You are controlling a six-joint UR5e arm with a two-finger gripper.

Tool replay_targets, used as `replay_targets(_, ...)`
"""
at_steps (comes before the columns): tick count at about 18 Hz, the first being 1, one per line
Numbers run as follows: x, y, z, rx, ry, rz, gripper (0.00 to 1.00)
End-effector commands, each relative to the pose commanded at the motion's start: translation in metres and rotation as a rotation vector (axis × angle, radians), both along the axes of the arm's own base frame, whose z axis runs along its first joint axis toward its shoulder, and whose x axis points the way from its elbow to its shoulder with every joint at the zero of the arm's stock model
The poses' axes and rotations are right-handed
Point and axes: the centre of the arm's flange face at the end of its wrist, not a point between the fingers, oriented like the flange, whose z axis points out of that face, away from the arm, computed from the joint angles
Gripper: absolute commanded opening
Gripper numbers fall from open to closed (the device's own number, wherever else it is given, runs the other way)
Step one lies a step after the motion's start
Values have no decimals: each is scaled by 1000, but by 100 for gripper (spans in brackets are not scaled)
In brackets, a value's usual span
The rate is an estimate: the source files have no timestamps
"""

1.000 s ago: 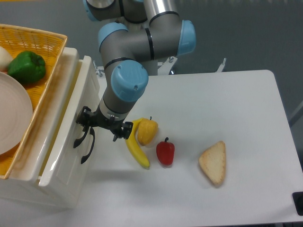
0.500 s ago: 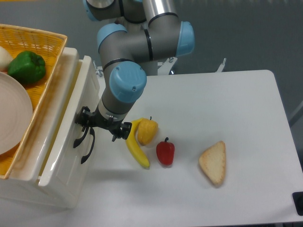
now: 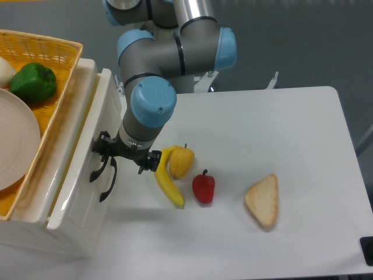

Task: Slide open the top white drawer

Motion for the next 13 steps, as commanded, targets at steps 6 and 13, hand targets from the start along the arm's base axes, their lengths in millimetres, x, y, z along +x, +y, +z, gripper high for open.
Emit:
replay_targets(6,-1,-1,4,9,8,-6,100)
replay_targets(13,-4,-2,4,4,22,-4,100)
